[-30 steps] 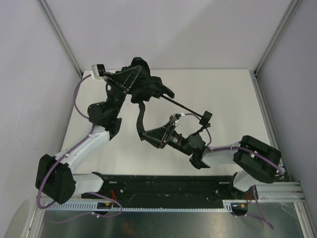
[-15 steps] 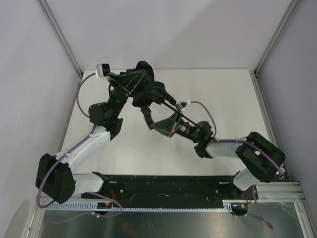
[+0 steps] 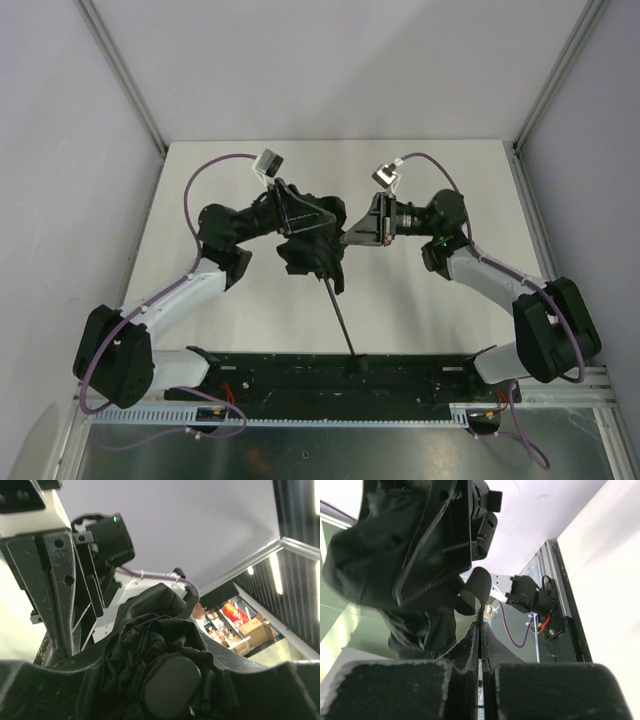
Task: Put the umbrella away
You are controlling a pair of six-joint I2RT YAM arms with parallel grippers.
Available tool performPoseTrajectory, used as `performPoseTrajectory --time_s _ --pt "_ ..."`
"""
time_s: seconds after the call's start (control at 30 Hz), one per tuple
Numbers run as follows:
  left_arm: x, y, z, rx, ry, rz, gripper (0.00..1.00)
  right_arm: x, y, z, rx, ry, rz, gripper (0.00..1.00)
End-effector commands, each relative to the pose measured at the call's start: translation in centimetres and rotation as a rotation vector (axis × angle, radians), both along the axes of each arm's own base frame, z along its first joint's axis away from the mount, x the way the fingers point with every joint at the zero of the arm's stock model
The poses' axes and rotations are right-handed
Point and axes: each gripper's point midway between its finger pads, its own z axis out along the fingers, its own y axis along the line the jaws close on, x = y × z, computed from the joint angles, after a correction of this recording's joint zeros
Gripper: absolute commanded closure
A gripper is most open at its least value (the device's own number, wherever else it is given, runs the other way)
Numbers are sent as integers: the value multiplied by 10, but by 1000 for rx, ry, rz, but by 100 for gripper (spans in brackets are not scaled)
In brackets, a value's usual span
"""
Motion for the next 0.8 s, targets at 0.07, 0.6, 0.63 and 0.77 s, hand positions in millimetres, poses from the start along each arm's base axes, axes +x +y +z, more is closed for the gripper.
performPoseTrajectory --time_s 0.07,0.6,0.63,0.77 --pt "-32 7 29 -31 -232 -22 100 -13 42 -41 -158 12 158 100" --pt "-36 63 143 -326 -516 424 100 -4 100 -104 -311 41 2 59" --pt "-31 66 145 -325 -528 475 100 5 98 -100 -318 66 -89 48" --pt "-13 77 150 -301 -605 654 100 21 82 -76 -227 272 -358 22"
